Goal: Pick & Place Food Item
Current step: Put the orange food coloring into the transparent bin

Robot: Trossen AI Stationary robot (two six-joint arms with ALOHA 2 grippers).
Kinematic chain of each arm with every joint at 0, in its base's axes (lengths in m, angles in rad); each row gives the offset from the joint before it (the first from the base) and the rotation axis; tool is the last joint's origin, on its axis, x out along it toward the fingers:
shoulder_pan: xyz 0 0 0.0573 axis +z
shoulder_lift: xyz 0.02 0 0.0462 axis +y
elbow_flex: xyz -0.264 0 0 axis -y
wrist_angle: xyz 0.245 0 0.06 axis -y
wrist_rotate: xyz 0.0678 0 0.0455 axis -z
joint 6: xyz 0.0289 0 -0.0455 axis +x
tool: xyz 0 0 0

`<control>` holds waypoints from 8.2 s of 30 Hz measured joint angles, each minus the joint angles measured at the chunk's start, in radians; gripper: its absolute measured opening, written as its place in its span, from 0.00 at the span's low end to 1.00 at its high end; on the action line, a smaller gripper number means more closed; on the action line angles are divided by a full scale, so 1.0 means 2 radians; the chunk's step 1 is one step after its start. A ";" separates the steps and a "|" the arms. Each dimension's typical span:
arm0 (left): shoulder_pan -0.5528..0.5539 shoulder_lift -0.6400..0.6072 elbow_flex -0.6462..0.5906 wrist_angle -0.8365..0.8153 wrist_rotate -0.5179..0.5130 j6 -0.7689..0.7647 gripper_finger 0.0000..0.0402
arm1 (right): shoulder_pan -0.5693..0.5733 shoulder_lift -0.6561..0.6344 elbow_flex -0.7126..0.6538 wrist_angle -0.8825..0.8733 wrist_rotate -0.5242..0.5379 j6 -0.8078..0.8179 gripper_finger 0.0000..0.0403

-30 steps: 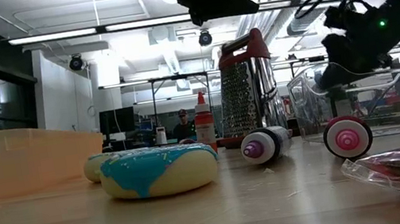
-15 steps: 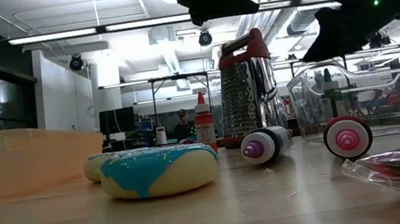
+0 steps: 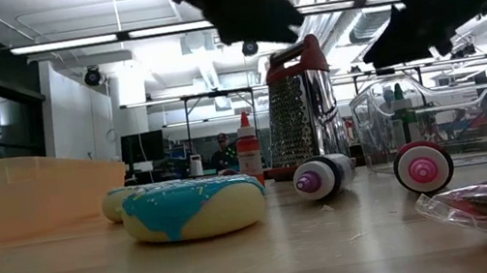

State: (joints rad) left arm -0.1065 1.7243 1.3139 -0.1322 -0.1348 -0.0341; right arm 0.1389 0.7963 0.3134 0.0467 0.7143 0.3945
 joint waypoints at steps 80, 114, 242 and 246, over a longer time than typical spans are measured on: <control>0.185 0.077 -0.004 -0.120 0.040 0.005 0.53 | 0.076 0.000 0.000 0.098 -0.048 -0.063 0.47; 0.178 0.103 -0.006 -0.104 0.040 0.000 0.35 | 0.076 0.000 0.000 0.103 -0.056 -0.063 0.47; 0.030 0.009 -0.003 -0.017 0.036 0.004 0.54 | 0.021 0.286 0.182 0.193 -0.191 -0.223 0.26; 0.030 0.009 -0.003 -0.017 0.036 0.006 0.57 | 0.022 0.285 0.182 0.190 -0.190 -0.223 0.25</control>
State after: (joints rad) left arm -0.0475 1.7424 1.3079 -0.1670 -0.0624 -0.0223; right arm 0.1820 1.3663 0.6777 0.4272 0.3339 -0.0505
